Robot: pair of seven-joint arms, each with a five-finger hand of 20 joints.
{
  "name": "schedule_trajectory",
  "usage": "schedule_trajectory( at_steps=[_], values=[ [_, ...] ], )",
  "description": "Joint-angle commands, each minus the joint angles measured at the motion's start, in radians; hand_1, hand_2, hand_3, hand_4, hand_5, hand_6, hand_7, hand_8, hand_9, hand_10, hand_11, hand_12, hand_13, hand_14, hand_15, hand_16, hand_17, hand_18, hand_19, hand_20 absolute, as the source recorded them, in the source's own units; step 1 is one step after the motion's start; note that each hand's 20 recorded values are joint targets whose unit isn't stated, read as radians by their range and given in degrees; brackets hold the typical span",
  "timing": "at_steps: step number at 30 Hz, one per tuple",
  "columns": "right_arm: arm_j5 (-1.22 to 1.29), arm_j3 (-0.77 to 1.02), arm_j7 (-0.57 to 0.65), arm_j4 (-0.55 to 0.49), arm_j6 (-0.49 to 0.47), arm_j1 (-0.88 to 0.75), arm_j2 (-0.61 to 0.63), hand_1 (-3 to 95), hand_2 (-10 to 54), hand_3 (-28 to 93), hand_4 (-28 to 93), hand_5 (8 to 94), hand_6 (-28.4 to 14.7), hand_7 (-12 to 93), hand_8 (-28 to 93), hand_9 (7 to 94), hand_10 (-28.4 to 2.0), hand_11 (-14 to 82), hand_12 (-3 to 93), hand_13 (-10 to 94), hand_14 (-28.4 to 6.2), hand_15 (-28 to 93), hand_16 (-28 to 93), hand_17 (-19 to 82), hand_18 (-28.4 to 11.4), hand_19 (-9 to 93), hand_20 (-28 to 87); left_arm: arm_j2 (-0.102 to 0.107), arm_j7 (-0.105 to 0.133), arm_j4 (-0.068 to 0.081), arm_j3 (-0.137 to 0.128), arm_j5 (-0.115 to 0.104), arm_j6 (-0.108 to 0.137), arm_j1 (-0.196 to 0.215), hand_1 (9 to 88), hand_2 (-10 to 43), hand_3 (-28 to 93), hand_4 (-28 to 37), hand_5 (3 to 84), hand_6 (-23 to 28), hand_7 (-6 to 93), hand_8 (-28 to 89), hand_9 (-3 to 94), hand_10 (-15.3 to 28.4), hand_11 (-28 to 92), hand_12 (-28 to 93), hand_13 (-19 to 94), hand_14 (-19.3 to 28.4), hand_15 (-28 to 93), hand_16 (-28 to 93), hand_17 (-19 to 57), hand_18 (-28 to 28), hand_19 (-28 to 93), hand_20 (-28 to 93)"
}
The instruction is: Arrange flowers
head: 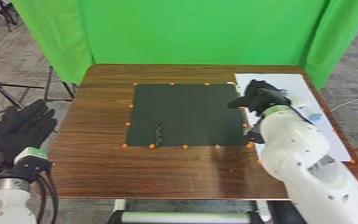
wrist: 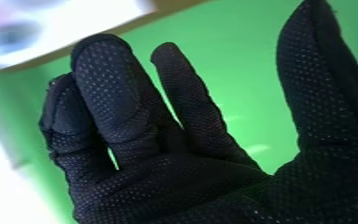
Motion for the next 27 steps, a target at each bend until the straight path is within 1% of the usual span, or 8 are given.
schedule_trajectory(
  at_steps=[1, 3, 6, 8, 15, 19, 24, 27],
  values=[
    [0.027, 0.193, 0.11, 0.041, -0.024, -0.176, 0.189, 29.8, -9.5, 64, -21, 52.7, -13.9, 10, -8, 54.1, -26.1, 9.6, 14.7, 63, -18.7, 69, 21, 32, -28.4, 82, 41, 0.004, 0.029, -0.012, -0.002, -0.065, -0.041, 0.005, 30.3, 16.3, 74, -25.2, 42.8, 7.6, 33.6, -15, 32.9, 14.1, 37, 14, 21, 13.3, 54, -7, -5.9, 13.4, 39, 15],
    [0.048, 0.224, 0.123, 0.044, -0.04, -0.203, 0.204, 30.5, -9.5, 64, -23, 52.6, -14.0, 10, -8, 54.8, -26.3, 9.8, 14.8, 64, -18.3, 69, 21, 32, -28.4, 83, 41, 0.009, 0.024, -0.01, 0.0, -0.033, -0.036, 0.006, 30.2, 16.3, 74, -25.3, 42.8, 7.5, 33.6, -15, 33.0, 14.1, 37, 14, 21, 13.3, 53, -7, -5.9, 13.4, 39, 15],
    [0.048, 0.264, 0.143, 0.054, -0.057, -0.232, 0.218, 32.1, -9.5, 64, -26, 52.5, -14.3, 9, -8, 55.0, -25.6, 10.7, 15.6, 63, -18.1, 69, 21, 32, -28.4, 83, 41, 0.008, 0.018, -0.007, 0.007, -0.042, -0.039, -0.007, 30.1, 16.2, 74, -25.4, 42.7, 7.4, 33.6, -15, 33.0, 14.0, 36, 14, 21, 13.3, 53, -7, -5.9, 13.5, 39, 15],
    [0.053, 0.284, 0.153, 0.053, -0.068, -0.249, 0.224, 33.9, -9.5, 63, -28, 52.4, -14.4, 9, -8, 55.1, -25.1, 11.3, 16.2, 63, -17.9, 69, 22, 31, -28.4, 83, 42, 0.007, 0.012, -0.003, 0.014, -0.035, -0.042, -0.015, 30.1, 16.2, 73, -25.5, 42.6, 7.2, 33.6, -15, 33.1, 13.9, 36, 14, 21, 13.3, 53, -7, -5.9, 13.5, 39, 15],
    [0.128, 0.325, 0.204, 0.059, -0.167, -0.267, 0.236, 37.9, -9.5, 61, -28, 56.5, -13.7, 10, -8, 57.1, -24.1, 13.4, 16.9, 62, -17.7, 70, 22, 31, -28.4, 83, 43, 0.01, 0.035, -0.008, 0.017, -0.047, -0.048, -0.001, 29.4, 15.4, 74, -25.2, 42.5, 7.1, 33.7, -15, 33.1, 13.8, 36, 14, 21, 13.5, 53, -7, -6.0, 13.5, 38, 15],
    [0.141, 0.312, 0.216, 0.104, -0.188, -0.265, 0.225, 40.2, -9.5, 61, -28, 59.0, -13.0, 10, -8, 58.0, -22.9, 14.2, 17.2, 62, -17.6, 70, 23, 31, -28.4, 82, 43, 0.007, 0.022, -0.012, 0.014, -0.041, -0.042, -0.003, 28.7, 14.8, 74, -25.3, 42.4, 7.1, 33.6, -15, 33.3, 13.9, 36, 14, 21, 13.6, 53, -7, -6.0, 13.5, 38, 15],
    [0.119, 0.282, 0.196, 0.141, -0.151, -0.26, 0.206, 44.2, -9.5, 61, -28, 61.0, -11.2, 12, -9, 60.9, -21.0, 15.8, 17.3, 62, -16.8, 69, 23, 31, -28.4, 82, 43, 0.009, 0.028, -0.017, 0.009, -0.048, -0.04, 0.003, 28.4, 14.7, 74, -25.7, 42.5, 7.2, 33.4, -15, 33.5, 14.2, 36, 14, 21, 13.5, 53, -7, -5.9, 13.5, 38, 15],
    [0.179, 0.286, 0.2, 0.137, -0.134, -0.258, 0.2, 46.1, -9.5, 64, -28, 65.0, -8.3, 15, -10, 66.4, -18.6, 18.9, 18.6, 65, -15.3, 68, 24, 32, -28.4, 83, 41, 0.007, 0.023, -0.011, 0.022, -0.058, -0.044, -0.016, 28.3, 14.7, 74, -25.7, 42.4, 7.3, 33.2, -15, 33.6, 14.3, 36, 14, 21, 13.4, 52, -7, -5.8, 13.5, 38, 15]
  ],
)
